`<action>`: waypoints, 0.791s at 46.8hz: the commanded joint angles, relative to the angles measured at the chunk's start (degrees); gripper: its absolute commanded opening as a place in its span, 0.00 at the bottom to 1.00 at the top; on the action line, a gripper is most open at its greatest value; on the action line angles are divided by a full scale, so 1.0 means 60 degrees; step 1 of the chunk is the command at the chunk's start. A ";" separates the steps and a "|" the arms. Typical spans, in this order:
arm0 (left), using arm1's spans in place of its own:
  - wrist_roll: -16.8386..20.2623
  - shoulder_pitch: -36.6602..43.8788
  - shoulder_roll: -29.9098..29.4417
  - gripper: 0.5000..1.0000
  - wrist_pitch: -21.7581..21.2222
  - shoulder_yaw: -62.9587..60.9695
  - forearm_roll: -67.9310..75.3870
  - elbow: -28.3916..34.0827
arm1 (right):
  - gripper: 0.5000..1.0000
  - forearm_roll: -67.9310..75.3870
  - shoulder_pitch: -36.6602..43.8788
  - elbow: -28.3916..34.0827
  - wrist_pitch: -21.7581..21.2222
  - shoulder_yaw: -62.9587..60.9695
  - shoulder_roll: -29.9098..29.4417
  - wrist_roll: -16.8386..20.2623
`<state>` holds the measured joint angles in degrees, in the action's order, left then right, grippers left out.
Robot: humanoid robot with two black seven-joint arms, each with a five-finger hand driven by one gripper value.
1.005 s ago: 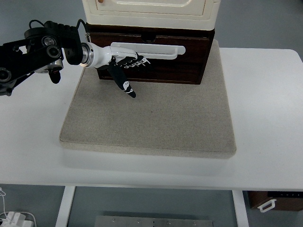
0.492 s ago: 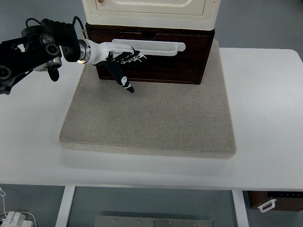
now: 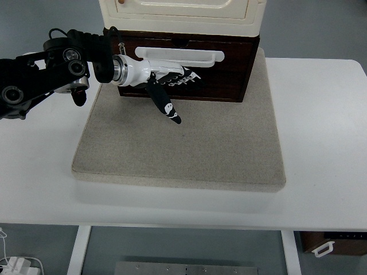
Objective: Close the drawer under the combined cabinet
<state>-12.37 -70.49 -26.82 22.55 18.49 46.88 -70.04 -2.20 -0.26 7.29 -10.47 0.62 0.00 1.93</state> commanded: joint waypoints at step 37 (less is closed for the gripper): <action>0.2617 -0.0058 0.0163 1.00 0.1032 0.6204 -0.1910 0.0613 | 0.90 0.0000 0.0000 0.0000 0.0001 0.0000 0.0000 -0.0014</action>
<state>2.80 -70.84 -26.27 28.83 52.64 36.17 -68.46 -2.20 -0.27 7.30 -10.47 0.61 0.00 1.91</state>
